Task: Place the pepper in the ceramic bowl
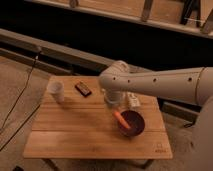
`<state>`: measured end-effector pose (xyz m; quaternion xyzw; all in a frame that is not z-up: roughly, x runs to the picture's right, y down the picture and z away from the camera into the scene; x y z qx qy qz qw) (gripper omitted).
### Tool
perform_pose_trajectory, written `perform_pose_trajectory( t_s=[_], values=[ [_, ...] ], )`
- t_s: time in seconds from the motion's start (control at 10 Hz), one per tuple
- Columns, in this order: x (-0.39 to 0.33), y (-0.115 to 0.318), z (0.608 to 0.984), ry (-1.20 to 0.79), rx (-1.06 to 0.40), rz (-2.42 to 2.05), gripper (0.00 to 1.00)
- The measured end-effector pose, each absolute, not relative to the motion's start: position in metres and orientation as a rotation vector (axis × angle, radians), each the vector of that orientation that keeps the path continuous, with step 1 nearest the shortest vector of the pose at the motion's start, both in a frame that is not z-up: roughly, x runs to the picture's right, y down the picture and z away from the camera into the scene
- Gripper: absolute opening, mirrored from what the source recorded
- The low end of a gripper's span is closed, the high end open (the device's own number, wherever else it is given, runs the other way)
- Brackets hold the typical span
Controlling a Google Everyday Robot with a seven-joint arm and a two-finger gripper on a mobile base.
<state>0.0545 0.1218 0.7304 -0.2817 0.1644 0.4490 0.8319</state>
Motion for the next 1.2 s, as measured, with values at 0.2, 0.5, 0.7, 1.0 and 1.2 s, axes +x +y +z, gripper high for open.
perform_pose_trajectory(
  t_s=[0.2, 0.5, 0.7, 1.0, 1.2],
  values=[
    [0.068, 0.125, 0.730, 0.361, -0.588, 0.991, 0.00],
    [0.083, 0.125, 0.735, 0.373, -0.580, 1.028, 0.00],
    [0.094, 0.122, 0.742, 0.377, -0.579, 1.041, 0.00],
    [0.106, 0.125, 0.756, 0.397, -0.597, 1.035, 0.00],
    [0.109, 0.133, 0.768, 0.408, -0.621, 1.031, 0.00]
  ],
)
